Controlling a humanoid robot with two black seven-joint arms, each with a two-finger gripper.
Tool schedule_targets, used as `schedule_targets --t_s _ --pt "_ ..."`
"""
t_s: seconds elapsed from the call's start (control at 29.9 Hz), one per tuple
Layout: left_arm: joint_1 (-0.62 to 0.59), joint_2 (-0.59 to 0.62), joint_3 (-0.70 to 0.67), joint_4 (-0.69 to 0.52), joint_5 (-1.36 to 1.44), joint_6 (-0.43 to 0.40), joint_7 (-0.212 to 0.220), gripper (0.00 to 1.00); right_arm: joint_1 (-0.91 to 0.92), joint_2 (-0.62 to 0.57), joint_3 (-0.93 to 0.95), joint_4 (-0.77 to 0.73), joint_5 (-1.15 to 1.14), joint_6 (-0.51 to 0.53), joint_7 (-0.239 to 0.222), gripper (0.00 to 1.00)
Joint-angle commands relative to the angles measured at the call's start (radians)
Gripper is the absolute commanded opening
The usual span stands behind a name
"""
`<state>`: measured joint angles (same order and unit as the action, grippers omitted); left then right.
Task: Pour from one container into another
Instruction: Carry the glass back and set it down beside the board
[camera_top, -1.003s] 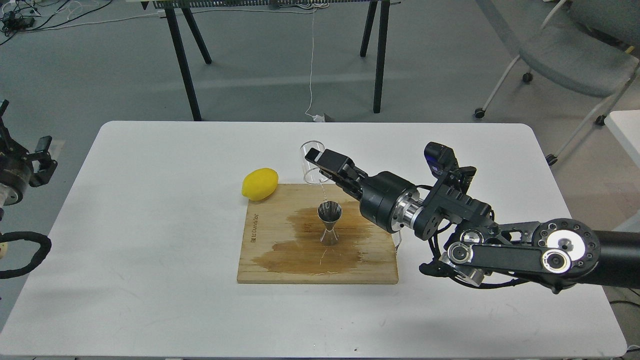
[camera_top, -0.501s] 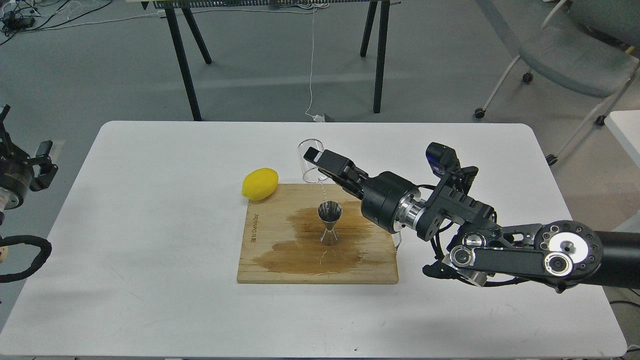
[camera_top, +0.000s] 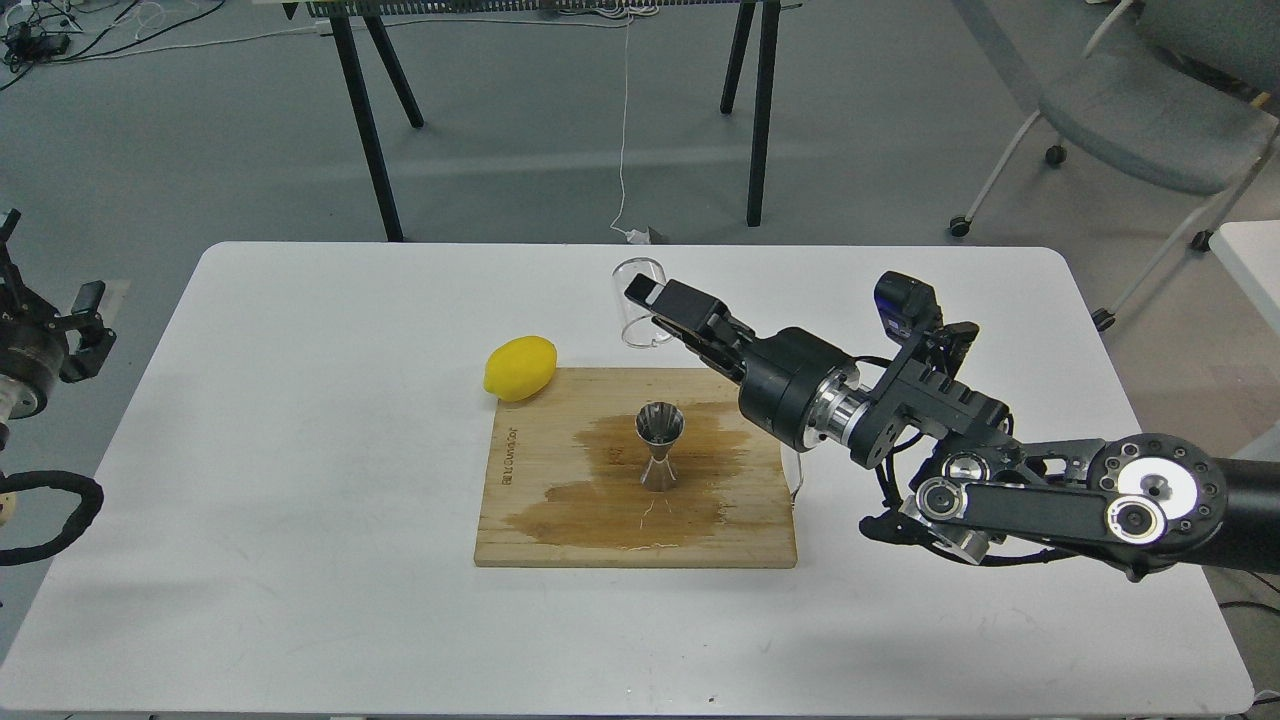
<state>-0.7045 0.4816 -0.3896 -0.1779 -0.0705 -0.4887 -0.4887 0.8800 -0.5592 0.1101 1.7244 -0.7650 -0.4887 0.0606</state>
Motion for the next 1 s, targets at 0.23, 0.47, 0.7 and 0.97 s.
schedule_targets --t_s 0.23,0.47,0.7,0.97 --pt "-0.001 0.000 -0.002 -0.006 0.000 0.000 0.000 1.00 -0.269 0.056 0.589 -0.009 0.450 0.000 0.008 0.38" --pt "-0.006 -0.001 0.000 -0.005 0.000 0.000 0.000 1.00 -0.493 0.127 0.957 -0.064 0.986 0.000 0.005 0.38" --pt "0.003 -0.003 -0.003 -0.005 0.000 0.000 0.000 1.00 -0.596 0.130 1.129 -0.284 1.404 0.000 0.005 0.38" --pt "0.008 -0.005 -0.005 -0.005 -0.002 0.000 0.000 1.00 -0.596 0.140 1.162 -0.515 1.460 0.000 -0.004 0.38"
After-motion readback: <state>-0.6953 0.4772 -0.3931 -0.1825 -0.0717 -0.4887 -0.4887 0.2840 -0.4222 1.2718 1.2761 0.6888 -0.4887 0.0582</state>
